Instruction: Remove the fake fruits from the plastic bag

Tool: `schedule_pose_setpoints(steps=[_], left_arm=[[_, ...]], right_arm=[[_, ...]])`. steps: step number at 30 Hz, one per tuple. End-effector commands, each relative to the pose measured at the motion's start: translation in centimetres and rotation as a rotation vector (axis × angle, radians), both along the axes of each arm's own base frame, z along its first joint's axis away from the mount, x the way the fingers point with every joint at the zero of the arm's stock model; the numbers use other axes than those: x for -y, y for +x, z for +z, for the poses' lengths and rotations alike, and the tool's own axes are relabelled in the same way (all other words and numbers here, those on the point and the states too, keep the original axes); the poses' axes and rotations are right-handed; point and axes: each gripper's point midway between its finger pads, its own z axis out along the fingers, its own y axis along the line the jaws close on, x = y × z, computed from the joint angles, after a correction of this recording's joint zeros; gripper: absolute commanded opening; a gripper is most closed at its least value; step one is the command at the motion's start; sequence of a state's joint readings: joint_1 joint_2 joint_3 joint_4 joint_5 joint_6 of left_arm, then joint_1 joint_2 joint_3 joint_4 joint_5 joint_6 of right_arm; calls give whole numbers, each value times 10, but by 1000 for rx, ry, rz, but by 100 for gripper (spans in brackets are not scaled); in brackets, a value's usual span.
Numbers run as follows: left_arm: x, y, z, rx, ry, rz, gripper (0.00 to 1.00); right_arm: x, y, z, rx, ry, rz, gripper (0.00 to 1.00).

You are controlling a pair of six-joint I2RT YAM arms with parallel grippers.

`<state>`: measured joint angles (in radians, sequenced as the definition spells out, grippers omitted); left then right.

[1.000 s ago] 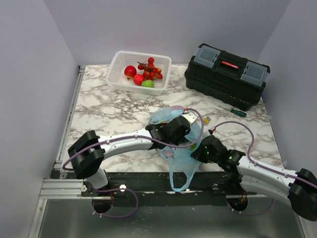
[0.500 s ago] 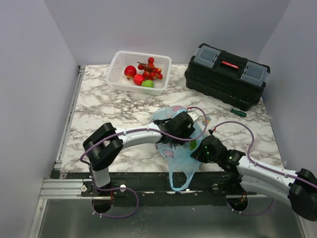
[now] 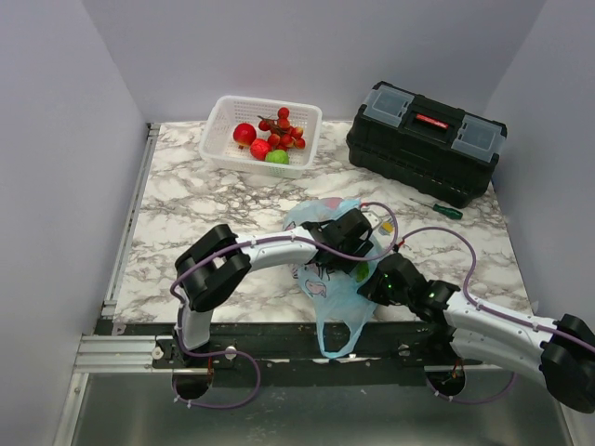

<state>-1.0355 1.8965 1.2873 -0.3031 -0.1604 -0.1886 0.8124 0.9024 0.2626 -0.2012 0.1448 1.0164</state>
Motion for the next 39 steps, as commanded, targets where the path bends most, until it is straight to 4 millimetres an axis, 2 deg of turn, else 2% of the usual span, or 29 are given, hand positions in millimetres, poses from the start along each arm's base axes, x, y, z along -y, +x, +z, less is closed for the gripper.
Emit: schedule_pose_setpoints(steps=[1,6,10,14,18,30,39], left_arm=[[2,-8,-18,-48,39,-15,68],[4,-10,-26,-52,44,-15,60],[4,-9,-22,-41,44,-13,44],[2,-7,-7,-22,33,-1,24],[3,-9,16,-4,-17,-8,15],[-1,-32,66,-45,-138,-39,3],[-13,-47,96,-44,-194,-76,0]], right_arm=[[7,-6,-10,-23,-51,17,12],[7,-6,-10,-23,-50,16,12],[7,-6,-10,-23,-50,18,12],[7,-6,-9,-22,-48,16,12],[8,-6,-9,-20,-48,13,12],[8,-6,-8,-14,-42,5,12],[8,-5,-7,-10,-42,7,12]])
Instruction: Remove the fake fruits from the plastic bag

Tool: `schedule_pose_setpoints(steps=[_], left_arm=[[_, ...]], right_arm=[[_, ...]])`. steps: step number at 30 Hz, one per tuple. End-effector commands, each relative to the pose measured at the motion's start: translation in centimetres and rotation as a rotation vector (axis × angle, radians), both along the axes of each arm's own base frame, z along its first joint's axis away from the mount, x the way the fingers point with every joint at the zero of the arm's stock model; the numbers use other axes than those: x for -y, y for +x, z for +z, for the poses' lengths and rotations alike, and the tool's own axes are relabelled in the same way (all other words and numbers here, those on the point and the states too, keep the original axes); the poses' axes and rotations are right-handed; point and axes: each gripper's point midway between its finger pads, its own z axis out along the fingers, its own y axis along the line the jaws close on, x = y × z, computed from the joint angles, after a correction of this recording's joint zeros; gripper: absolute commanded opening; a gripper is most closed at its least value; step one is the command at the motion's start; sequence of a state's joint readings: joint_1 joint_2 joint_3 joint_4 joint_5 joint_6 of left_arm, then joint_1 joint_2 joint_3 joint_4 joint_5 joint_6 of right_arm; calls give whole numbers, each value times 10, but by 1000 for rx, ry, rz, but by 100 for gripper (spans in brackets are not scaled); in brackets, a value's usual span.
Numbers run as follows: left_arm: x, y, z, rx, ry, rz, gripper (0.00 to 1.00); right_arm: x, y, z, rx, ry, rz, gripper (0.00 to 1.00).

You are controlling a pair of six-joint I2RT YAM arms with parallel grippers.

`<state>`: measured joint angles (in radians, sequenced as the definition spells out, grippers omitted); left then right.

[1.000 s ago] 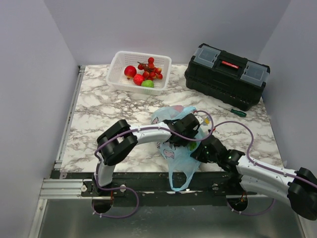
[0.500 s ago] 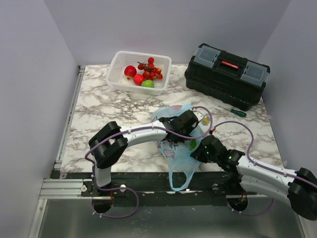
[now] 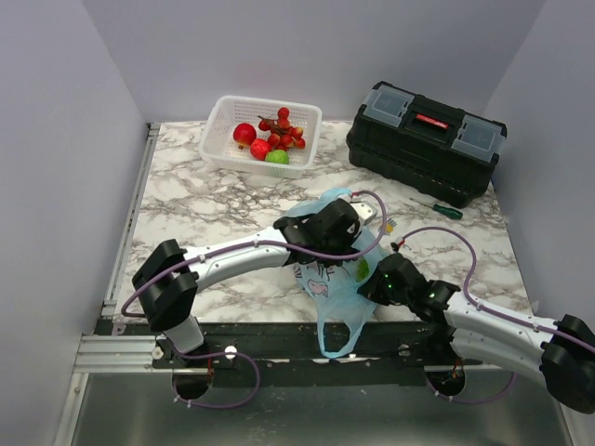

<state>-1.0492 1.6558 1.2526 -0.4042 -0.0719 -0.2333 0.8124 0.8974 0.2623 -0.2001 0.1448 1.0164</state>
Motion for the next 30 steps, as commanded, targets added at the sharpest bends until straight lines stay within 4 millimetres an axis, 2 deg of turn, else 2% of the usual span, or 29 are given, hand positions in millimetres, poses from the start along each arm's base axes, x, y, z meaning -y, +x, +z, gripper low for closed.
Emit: schedule_pose_setpoints(steps=[1,9,15,20,23,26,30], left_arm=[[-5,-17,24,-13,-61,-50,0],[-9,-41,51,-26,-153,-159,0],[-14,-57,90,24,-269,-238,0],[-20,-75,109,31,-322,-342,0],[-25,-82,128,64,-397,-369,0],[-36,-81,155,116,-483,-365,0],[-65,-56,196,228,-581,-226,0]], right_arm=[[9,-6,-8,-15,-46,6,12],[9,-6,-9,-15,-46,3,12],[9,-6,-9,-17,-48,4,12],[9,-6,-8,-15,-47,5,12],[9,-6,-8,-16,-46,2,12],[9,-5,-8,-12,-45,6,12],[8,-6,-8,-14,-42,7,12]])
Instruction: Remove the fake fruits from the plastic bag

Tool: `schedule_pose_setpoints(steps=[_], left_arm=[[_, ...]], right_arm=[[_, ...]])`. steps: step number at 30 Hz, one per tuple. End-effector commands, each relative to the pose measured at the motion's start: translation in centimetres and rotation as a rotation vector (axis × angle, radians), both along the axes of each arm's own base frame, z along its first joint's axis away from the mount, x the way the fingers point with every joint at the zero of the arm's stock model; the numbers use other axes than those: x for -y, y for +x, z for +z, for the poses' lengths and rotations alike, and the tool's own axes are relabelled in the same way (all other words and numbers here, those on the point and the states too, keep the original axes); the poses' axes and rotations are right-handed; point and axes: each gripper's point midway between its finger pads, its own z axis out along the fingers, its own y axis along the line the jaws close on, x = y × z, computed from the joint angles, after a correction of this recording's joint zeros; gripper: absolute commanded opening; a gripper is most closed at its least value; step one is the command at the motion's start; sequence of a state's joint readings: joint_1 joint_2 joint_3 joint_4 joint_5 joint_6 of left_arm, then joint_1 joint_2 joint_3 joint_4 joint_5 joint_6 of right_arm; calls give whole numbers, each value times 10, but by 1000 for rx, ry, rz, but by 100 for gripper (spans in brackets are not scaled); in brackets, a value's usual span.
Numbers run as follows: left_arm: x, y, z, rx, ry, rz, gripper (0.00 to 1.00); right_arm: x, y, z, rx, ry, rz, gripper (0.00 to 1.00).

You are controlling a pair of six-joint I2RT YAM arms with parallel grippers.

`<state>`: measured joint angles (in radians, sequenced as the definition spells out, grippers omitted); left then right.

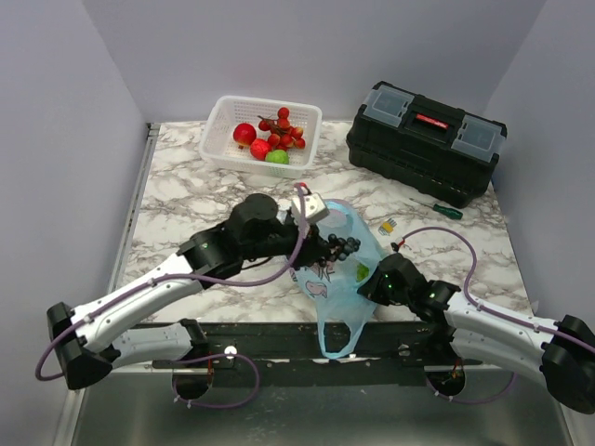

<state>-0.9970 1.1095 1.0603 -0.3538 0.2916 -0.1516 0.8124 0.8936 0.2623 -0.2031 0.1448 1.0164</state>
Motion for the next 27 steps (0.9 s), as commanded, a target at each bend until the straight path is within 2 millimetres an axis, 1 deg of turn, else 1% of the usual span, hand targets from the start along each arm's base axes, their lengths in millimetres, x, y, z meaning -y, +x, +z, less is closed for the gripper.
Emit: schedule_pose_setpoints(steps=[1,2,4,7,9,10,12,15,20,23,24,25,27], left_arm=[[-30,25,68,112,-210,137,0],[-41,35,76,132,-233,203,0],[-69,56,90,173,-282,368,0],[-119,85,102,212,-328,640,0],[-144,97,102,223,-325,761,0],[-155,104,99,224,-312,814,0],[-171,114,91,203,-280,899,0],[-191,132,73,150,-239,1011,0],[-217,160,49,-2,-256,1126,0],[-228,181,32,-169,-353,1155,0],[-228,187,29,-232,-394,1139,0],[-232,195,23,-303,-430,1151,0],[-235,213,14,-431,-484,1147,0]], right_arm=[[8,-6,-8,-14,-42,7,12],[8,-6,-8,-14,-43,8,12],[8,-6,-8,-15,-42,10,12],[8,-6,-8,-14,-41,7,12],[8,-6,-8,-13,-41,9,12],[8,-6,-8,-14,-40,11,12],[8,-6,-8,-15,-40,10,12],[7,-6,-9,-15,-43,13,12],[7,-6,-9,-20,-45,14,12],[8,-6,-9,-19,-49,11,12],[8,-5,-9,-19,-50,9,12],[8,-5,-9,-20,-49,8,12],[8,-6,-9,-21,-51,7,12]])
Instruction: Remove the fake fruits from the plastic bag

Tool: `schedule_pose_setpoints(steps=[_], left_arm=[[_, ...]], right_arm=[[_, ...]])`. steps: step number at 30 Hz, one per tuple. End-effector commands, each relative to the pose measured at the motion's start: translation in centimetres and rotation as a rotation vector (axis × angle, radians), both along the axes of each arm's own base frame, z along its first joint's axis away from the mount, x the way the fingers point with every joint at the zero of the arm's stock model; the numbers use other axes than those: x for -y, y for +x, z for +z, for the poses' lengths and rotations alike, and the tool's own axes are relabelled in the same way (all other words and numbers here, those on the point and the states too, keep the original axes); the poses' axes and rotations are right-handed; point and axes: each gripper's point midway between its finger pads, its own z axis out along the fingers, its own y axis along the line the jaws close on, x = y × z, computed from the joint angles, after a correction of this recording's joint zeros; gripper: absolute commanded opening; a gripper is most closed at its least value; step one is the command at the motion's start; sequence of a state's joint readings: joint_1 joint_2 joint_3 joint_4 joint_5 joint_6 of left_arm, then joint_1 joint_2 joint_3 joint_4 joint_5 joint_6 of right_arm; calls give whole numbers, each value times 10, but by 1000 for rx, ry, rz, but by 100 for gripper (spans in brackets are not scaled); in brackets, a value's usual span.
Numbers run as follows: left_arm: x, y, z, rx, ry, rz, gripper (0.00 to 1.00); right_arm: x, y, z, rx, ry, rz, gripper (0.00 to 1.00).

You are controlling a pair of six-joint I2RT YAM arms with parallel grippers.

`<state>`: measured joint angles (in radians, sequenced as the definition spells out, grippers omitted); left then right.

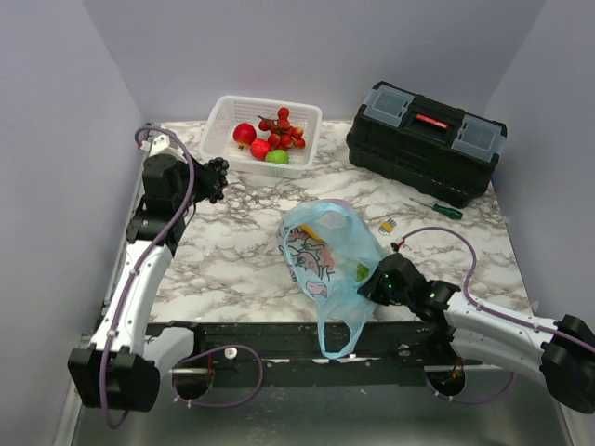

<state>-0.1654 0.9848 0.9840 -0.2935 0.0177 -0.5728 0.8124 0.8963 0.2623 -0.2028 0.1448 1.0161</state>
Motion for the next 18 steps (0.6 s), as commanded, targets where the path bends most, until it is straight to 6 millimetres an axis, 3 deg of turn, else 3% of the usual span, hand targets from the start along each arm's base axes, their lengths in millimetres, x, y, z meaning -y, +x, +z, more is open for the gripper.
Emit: schedule_pose_setpoints(steps=[1,4,7,18], left_arm=[[12,29,-9,-135,-357,-77,0],[11,59,-14,-159,-456,-67,0],[10,87,-12,-163,-504,-44,0],[-10,177,7,-108,-373,16,0]], right_arm=[[8,-6,-9,-20,-49,8,12],[8,-6,-9,-21,-47,3,12],[18,-6,-7,-29,-54,-61,5],[50,11,28,139,83,-320,5]])
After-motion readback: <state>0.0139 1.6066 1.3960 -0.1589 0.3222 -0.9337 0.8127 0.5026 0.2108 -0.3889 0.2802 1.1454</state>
